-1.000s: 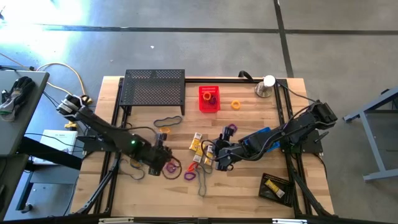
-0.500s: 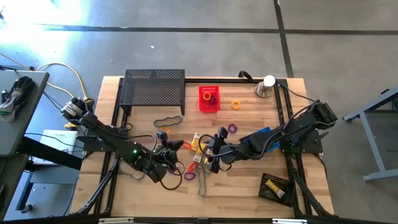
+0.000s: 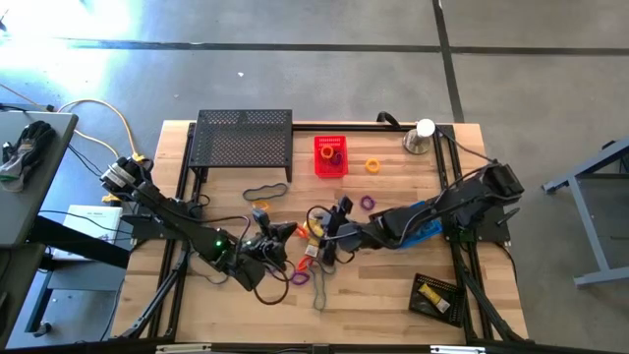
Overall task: Pick & Place Office Desk Supplies
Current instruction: Put the red spring keychain into the red bin
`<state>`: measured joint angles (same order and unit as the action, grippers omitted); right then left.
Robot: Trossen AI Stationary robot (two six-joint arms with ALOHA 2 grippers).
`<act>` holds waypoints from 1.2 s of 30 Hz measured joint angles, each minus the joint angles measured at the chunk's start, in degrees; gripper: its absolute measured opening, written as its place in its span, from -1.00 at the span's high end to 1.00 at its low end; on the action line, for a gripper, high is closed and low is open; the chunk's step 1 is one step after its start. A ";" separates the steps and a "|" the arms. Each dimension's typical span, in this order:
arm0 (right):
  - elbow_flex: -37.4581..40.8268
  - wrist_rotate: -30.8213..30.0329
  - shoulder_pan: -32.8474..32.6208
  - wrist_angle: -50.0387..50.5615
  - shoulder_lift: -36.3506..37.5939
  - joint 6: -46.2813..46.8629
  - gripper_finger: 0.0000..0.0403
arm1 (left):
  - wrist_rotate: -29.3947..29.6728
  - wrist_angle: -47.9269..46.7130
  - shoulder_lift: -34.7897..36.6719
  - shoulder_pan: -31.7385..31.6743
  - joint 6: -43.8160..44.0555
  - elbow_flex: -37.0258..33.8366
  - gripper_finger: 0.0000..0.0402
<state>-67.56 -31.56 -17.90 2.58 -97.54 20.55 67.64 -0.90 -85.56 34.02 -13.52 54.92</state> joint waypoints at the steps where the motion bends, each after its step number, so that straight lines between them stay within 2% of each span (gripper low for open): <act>1: 0.06 0.08 0.01 -0.81 -0.57 -0.90 -0.17 | 0.01 -0.09 0.00 0.00 0.00 0.00 0.97; 6: 0.05 -2.28 -0.59 -2.72 -1.38 -3.63 -0.17 | 0.68 -0.10 0.02 0.26 -0.89 0.00 0.97; 11: 0.05 -2.56 -2.86 -1.12 -1.35 -3.15 -0.17 | 4.77 -0.22 0.04 1.19 -1.94 0.00 0.97; 16: 0.05 -2.76 -4.34 -2.49 -1.29 -3.76 -0.17 | 3.15 -0.23 0.04 1.00 -1.54 0.00 0.97; 21: 0.05 -3.55 -2.90 -7.47 -1.26 -4.32 -0.17 | 0.04 -0.14 0.07 -0.41 -0.24 0.00 0.97; 30: 0.01 3.55 0.52 -7.60 -1.24 -2.50 -0.15 | -0.26 -0.14 0.07 -1.36 -0.11 0.00 0.97; 36: 0.03 3.78 1.63 -7.82 -1.24 -2.73 0.06 | -0.37 -0.29 0.07 -1.36 0.02 0.00 0.97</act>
<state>-67.53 -27.77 -16.26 -5.23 -98.78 17.82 67.27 -1.19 -85.49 32.67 -13.50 54.92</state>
